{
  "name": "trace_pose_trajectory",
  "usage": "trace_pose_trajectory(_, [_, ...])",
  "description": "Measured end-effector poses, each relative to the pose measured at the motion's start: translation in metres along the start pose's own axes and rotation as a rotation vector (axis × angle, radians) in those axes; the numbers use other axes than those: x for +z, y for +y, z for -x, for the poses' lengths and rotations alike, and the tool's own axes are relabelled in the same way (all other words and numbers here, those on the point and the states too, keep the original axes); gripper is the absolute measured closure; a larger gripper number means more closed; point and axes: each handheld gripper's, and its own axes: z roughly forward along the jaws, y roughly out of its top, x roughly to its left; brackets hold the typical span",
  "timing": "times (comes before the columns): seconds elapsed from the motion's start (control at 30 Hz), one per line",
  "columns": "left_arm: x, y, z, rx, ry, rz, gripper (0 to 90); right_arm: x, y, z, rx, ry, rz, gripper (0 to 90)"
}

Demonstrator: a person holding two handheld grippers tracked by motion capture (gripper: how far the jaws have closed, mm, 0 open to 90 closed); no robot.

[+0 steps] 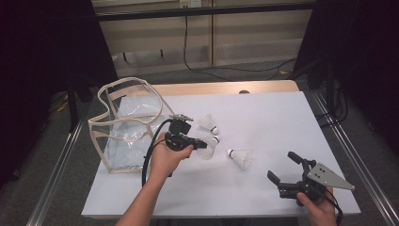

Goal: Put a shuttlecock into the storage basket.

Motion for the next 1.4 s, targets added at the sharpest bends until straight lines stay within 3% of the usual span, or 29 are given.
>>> trace_pose_trajectory(1.4, [-0.017, 0.027, 0.003, -0.013, 0.005, 0.0, 89.8, -0.001, 0.001, -0.001, -0.001, 0.007, 0.007, 0.8])
